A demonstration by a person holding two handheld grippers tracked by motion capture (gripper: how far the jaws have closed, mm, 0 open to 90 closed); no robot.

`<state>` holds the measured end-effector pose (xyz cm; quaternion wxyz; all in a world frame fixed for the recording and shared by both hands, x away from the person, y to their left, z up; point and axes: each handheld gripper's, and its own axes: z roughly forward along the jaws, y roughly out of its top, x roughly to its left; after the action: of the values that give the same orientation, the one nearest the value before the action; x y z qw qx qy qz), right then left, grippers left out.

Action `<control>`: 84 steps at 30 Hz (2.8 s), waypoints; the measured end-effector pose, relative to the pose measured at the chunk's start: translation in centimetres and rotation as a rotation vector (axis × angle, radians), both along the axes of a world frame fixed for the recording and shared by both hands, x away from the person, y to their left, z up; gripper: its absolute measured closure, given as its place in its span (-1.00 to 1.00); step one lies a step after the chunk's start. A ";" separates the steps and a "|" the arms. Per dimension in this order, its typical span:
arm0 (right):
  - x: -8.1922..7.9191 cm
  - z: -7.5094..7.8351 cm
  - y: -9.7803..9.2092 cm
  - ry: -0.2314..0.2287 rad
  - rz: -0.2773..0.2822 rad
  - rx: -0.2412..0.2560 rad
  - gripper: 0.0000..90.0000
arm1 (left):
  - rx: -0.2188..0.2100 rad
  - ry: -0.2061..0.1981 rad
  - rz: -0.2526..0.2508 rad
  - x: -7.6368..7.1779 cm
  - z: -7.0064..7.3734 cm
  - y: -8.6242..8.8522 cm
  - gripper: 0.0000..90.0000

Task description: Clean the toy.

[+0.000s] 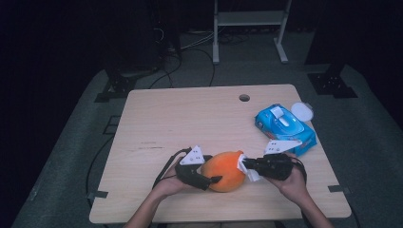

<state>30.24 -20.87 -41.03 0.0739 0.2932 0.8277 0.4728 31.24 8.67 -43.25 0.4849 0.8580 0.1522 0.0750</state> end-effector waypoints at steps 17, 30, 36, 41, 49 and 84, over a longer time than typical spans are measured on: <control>0.8 0.0 -1.2 0.014 -0.056 0.024 0.88 | 0.023 -0.038 -0.029 -0.8 0.3 -0.7 -0.54; 0.4 0.8 -0.9 -0.006 -0.017 0.042 0.87 | 0.011 0.004 0.003 -1.1 0.9 -1.6 -0.66; 1.1 0.3 -1.8 0.035 -0.059 0.056 0.87 | 0.028 -0.014 -0.069 -1.9 1.4 -2.1 -0.57; 0.7 0.6 -1.3 0.016 -0.044 0.037 0.87 | -0.022 0.056 -0.011 -1.2 1.4 -1.7 -0.73; -1.0 2.0 1.0 -0.052 0.018 0.028 0.87 | 0.039 -0.027 -0.084 -2.2 1.0 -2.6 -0.54; -0.3 1.3 0.0 0.006 0.011 0.061 0.87 | -0.020 0.004 -0.086 -1.7 0.6 -2.1 -0.59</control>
<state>29.96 -20.89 -39.74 0.0598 0.2920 0.8147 0.4974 29.50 6.61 -42.64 0.4961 0.8589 0.1168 0.0507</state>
